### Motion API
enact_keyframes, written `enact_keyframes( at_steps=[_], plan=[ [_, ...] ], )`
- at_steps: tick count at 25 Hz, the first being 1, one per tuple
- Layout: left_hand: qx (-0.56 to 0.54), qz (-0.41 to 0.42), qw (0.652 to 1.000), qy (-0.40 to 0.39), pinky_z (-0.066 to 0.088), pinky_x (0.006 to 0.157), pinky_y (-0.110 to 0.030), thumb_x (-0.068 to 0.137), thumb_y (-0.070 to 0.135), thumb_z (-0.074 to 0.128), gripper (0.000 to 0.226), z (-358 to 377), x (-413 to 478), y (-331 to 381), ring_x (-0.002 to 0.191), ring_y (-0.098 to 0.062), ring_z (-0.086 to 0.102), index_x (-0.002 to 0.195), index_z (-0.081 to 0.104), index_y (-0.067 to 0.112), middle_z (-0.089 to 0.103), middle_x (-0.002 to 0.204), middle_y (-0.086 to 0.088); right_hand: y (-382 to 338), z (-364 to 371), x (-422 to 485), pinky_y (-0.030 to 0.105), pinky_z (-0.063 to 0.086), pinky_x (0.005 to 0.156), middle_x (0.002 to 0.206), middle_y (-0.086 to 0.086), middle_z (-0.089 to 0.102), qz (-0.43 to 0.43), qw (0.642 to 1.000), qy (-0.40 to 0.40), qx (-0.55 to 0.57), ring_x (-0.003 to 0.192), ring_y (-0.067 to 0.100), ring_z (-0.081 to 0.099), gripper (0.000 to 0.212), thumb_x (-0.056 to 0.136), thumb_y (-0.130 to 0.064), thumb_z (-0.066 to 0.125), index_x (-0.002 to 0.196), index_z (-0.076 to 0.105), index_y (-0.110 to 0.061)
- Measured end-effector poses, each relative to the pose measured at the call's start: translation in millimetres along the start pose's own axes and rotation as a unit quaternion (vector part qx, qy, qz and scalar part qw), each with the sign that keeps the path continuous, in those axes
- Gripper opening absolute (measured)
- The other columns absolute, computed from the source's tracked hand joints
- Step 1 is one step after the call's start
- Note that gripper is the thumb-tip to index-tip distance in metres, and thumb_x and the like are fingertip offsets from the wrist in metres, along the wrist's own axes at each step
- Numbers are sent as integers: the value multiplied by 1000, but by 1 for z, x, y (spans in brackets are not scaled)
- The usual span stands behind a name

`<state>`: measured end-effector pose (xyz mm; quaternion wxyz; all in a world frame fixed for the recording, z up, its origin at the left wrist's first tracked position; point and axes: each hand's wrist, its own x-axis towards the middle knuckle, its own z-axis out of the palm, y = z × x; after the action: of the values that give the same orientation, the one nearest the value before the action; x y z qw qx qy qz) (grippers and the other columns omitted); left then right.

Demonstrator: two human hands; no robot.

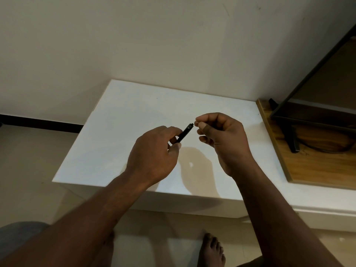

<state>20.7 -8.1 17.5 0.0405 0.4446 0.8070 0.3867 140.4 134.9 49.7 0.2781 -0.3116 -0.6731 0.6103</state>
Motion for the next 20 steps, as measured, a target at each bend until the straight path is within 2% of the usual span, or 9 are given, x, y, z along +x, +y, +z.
enact_keyframes(
  at_steps=[3,7,11,20],
  plan=[
    [1,3,1000,-1,58,80,-32,94,26,67,28,0,0,-1,86,-11,66,122,69,28,73,103,9,-2,1,0,23,57,73,93,2,81,-12,1000,11,14,81,11,72,13,98,-5,70,103,76,-16],
    [1,3,1000,2,57,81,-34,95,23,67,28,0,0,-1,87,-13,66,122,69,27,73,104,8,-2,3,-1,22,57,72,88,2,80,-37,999,14,-25,80,11,72,12,99,-9,69,96,76,-18],
    [4,5,1000,1,56,82,-33,95,23,67,27,-1,-1,-1,89,-14,65,122,69,26,73,105,7,-1,5,-2,23,57,71,86,-1,78,-48,998,10,-47,78,12,73,13,100,-9,67,97,77,-16],
    [2,10,1000,0,57,83,-33,95,24,67,27,1,0,-2,89,-12,65,122,69,26,73,106,6,-3,5,-3,23,58,69,88,-1,77,-53,995,-4,-83,76,12,73,12,101,-8,66,99,76,-13]
  ],
)
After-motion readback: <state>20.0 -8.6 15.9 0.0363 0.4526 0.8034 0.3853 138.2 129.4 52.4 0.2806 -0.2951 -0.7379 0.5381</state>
